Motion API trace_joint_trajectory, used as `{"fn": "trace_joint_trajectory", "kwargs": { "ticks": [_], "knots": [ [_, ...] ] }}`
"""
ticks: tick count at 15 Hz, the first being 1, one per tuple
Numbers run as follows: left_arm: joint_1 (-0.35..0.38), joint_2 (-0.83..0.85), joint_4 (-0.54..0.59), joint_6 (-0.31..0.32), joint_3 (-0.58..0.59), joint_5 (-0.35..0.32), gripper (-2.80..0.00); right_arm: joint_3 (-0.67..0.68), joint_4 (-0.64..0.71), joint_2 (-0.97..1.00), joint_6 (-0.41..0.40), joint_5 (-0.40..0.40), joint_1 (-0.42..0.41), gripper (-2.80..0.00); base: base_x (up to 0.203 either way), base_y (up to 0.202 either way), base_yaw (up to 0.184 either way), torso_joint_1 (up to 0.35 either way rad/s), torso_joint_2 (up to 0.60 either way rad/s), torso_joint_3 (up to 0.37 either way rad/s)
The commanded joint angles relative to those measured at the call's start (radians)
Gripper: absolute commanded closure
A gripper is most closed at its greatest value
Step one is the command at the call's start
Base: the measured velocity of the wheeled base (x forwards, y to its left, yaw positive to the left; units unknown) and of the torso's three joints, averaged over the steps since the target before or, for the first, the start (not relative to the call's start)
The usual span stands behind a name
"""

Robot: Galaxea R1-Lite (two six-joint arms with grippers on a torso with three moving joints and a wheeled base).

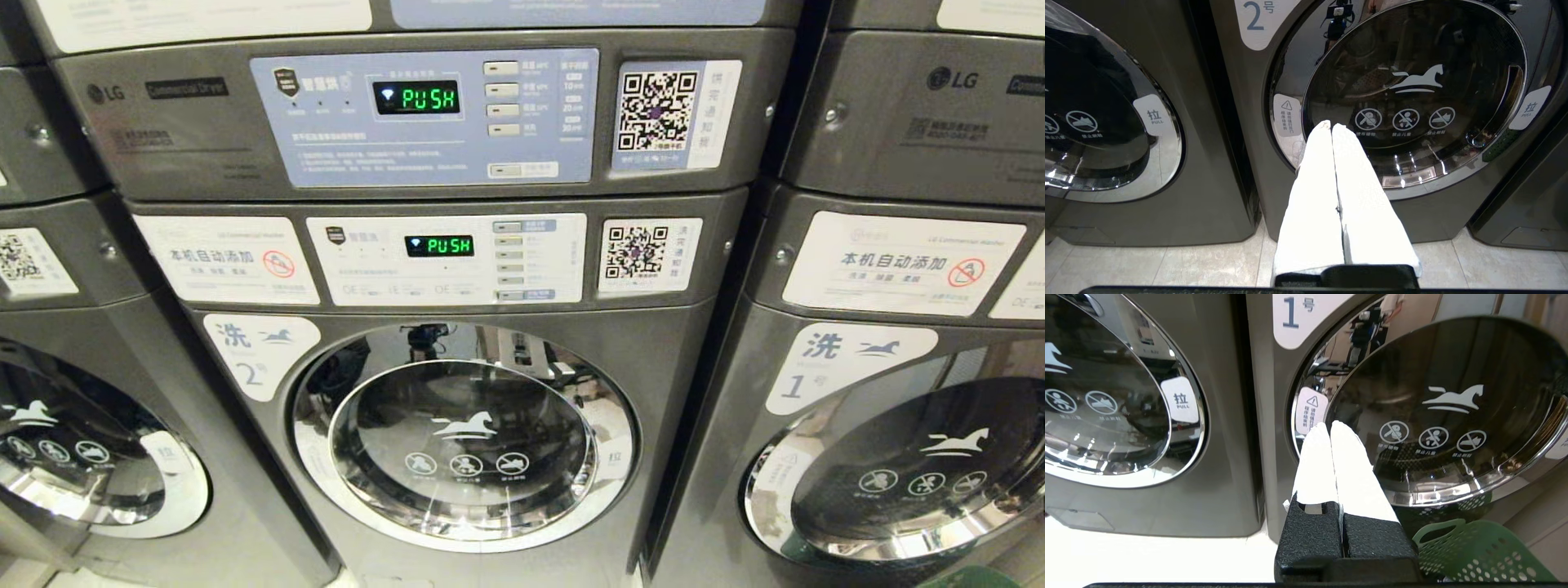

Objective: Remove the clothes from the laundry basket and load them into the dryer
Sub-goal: Take the clothes out of the basket

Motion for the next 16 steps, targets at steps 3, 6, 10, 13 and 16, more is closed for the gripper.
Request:
{"fn": "trace_joint_trajectory", "kwargs": {
  "ticks": [3, 6, 10, 13, 16],
  "knots": [
    [-0.001, 0.0, -0.003, 0.0, 0.001, 0.0, 0.0, 0.0, -0.002, -0.002, 0.005, 0.0, 0.0, 0.0, 0.0, 0.0, 0.0, 0.002, 0.0, -0.055],
    [0.0, 0.0, -0.003, -0.002, 0.001, 0.0, 0.0, 0.0, -0.002, -0.002, 0.01, 0.0, 0.0, 0.0, 0.0, 0.0, 0.0, -0.018, 0.06, 0.048],
    [0.0, 0.0, -0.003, -0.005, 0.001, 0.0, 0.0, 0.0, -0.002, -0.002, 0.011, 0.0, 0.0, 0.0, 0.0, 0.0, 0.0, -0.11, 0.4, 0.291],
    [0.0, 0.0, -0.003, -0.005, 0.001, 0.0, 0.0, 0.0, -0.002, -0.002, 0.011, 0.0, 0.0, 0.0, 0.0, 0.0, 0.0, -0.093, 0.45, 0.352],
    [0.0, 0.0, -0.004, -0.005, 0.001, 0.0, 0.0, 0.0, -0.002, -0.002, 0.011, 0.0, 0.0, 0.0, 0.0, 0.0, 0.0, -0.045, 0.45, 0.386]
  ]
}}
